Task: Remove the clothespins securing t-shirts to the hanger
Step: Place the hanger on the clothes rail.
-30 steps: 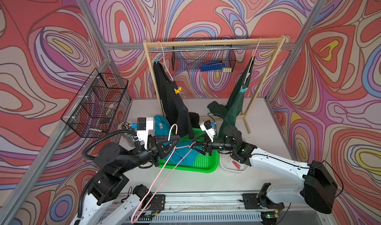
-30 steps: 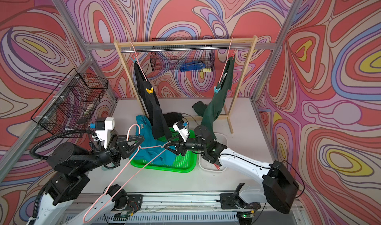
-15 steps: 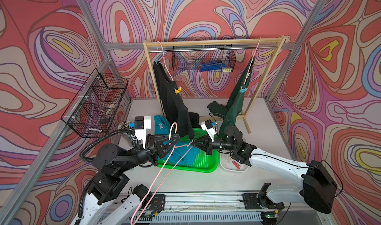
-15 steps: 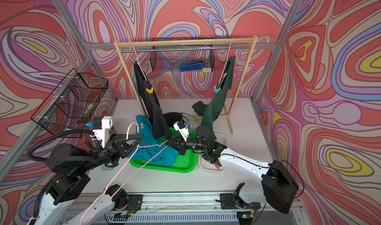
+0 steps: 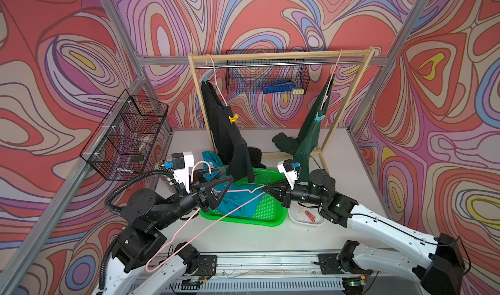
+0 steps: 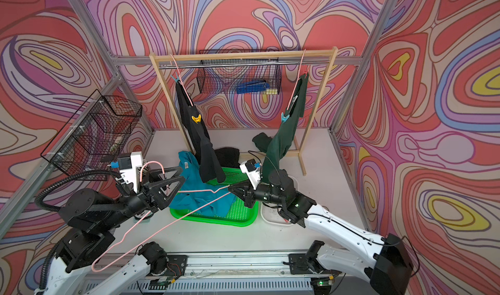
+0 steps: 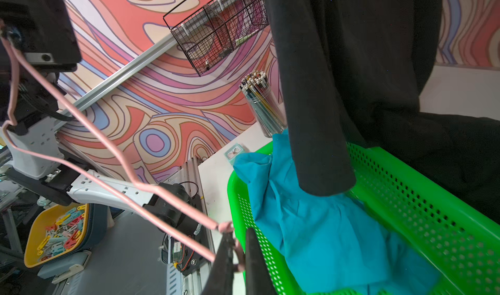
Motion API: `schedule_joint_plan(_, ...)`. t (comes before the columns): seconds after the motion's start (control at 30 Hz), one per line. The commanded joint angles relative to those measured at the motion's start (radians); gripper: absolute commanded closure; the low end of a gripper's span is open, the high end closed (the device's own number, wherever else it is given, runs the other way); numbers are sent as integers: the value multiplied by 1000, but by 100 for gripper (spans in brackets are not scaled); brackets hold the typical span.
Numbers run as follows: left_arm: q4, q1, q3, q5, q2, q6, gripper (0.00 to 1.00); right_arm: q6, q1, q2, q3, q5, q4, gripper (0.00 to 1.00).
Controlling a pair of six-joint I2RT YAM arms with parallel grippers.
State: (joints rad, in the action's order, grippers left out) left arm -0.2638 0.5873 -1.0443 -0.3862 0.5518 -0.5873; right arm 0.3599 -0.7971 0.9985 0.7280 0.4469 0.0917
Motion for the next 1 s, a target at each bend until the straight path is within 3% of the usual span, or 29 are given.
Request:
schedule_joint_plan(0.0,-129,-3,-57,128,13,82,12,-13,1,-122,-20,-148,-175,100)
schedule_joint_plan(0.13,-215,-2,-99,262,32,126,0,-25,1,-279,-25,-260,-326,100)
schedule_joint_plan(0.47,-332,-3,-152,437,98,200,0,26,1,-531,20,-594,-644,100)
schedule_joint_plan(0.7,-357,-2,-125,476,129,199,0,39,1,-590,65,-786,-771,100)
schedule_joint_plan(0.97,-364,-2,-114,509,152,218,0,-18,1,-571,176,-838,-914,100)
